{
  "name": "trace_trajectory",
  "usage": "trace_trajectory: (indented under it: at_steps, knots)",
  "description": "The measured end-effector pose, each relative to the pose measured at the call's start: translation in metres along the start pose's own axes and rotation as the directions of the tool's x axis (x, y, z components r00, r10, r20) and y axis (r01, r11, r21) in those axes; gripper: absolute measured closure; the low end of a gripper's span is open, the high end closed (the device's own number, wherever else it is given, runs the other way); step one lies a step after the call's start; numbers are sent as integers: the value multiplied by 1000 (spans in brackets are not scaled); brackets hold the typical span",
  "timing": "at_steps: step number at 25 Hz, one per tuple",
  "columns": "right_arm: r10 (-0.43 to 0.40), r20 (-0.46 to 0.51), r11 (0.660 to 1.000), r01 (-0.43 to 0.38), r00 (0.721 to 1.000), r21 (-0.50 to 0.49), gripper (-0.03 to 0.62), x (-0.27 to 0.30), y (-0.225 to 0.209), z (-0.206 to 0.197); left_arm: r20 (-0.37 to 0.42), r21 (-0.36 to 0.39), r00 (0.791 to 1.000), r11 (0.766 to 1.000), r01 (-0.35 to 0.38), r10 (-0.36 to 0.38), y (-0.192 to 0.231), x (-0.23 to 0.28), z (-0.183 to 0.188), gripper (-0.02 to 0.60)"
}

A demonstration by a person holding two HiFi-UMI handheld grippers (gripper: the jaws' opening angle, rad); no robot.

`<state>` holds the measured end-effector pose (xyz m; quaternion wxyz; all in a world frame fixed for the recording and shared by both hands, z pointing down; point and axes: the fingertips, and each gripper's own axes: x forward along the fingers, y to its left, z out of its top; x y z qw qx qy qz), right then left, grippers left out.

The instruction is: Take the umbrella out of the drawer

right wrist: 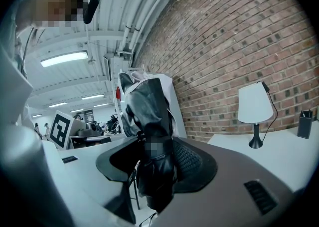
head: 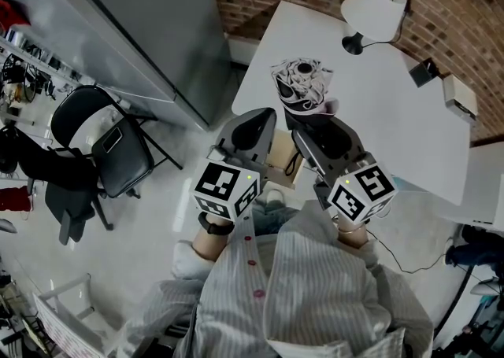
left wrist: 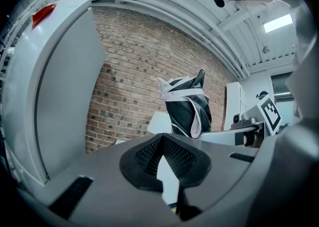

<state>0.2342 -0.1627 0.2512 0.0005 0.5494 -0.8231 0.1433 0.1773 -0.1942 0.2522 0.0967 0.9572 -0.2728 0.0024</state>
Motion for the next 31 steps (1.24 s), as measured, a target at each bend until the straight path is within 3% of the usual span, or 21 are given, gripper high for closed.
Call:
trace_trajectory:
  at_steps: [24, 31]
  knots:
    - [-3, -28, 1000, 4, 1000, 5, 370, 7, -2, -4, -12, -3, 1000, 1000, 13, -13, 3, 5, -2, 572]
    - [-12, -20, 1000, 12, 1000, 6, 370, 7, -6, -4, -13, 77, 996, 993, 91, -91, 5, 15, 9, 572]
